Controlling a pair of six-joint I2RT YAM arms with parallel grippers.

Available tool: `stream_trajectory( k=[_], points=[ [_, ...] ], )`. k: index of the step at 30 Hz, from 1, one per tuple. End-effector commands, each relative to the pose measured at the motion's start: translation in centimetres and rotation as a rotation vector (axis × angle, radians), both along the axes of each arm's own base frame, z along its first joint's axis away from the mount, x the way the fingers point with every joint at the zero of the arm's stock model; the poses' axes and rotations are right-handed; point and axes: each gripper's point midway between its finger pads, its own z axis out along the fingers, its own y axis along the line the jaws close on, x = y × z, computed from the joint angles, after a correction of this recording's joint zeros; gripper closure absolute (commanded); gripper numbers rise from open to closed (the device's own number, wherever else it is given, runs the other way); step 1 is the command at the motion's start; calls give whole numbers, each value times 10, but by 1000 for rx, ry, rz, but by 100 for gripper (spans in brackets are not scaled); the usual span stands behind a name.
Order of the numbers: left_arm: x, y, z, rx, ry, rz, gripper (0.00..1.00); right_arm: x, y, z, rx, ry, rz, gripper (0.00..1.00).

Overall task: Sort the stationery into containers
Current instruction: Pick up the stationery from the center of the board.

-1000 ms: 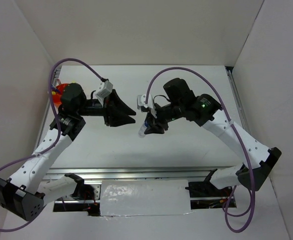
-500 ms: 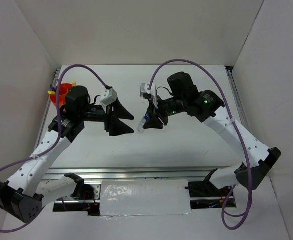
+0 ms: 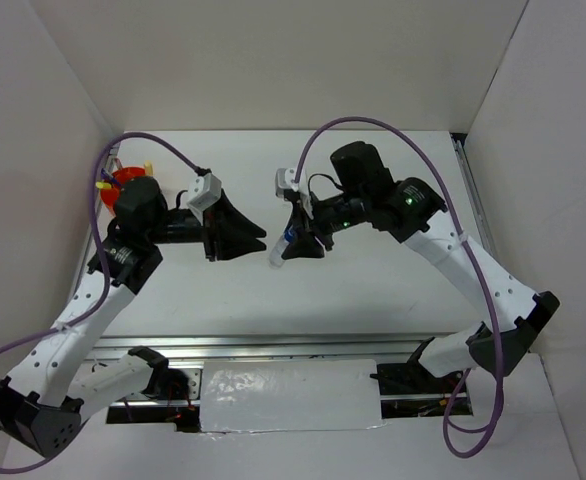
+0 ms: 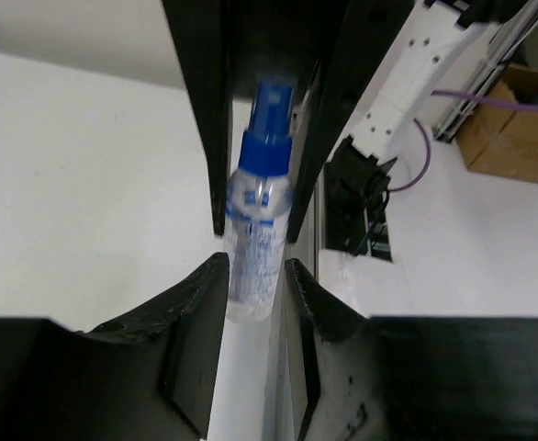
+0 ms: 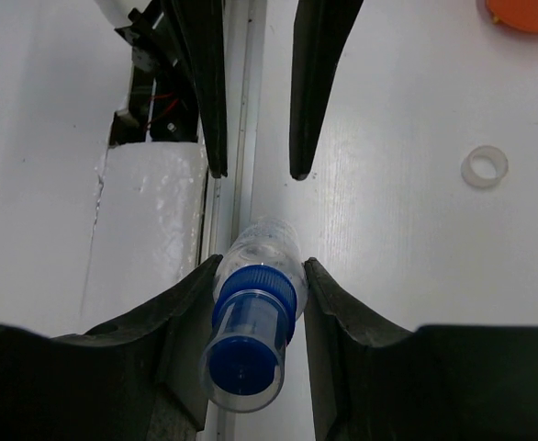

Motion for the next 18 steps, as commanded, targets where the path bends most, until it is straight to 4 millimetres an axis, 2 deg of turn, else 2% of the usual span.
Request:
stream_trajectory(
  k=[1,8,18],
  points=[
    [-11,-3,42,-98,-110,-53,58,-24,-2,6,14,-77,110,100],
    [-15,-16,55,-110,-121,-101,64,-35,9,-3,-38,-129,147,100],
    [-21,-21,58,-100,-120,-125,69,-27,18,0,-40,-89,117,100]
  ],
)
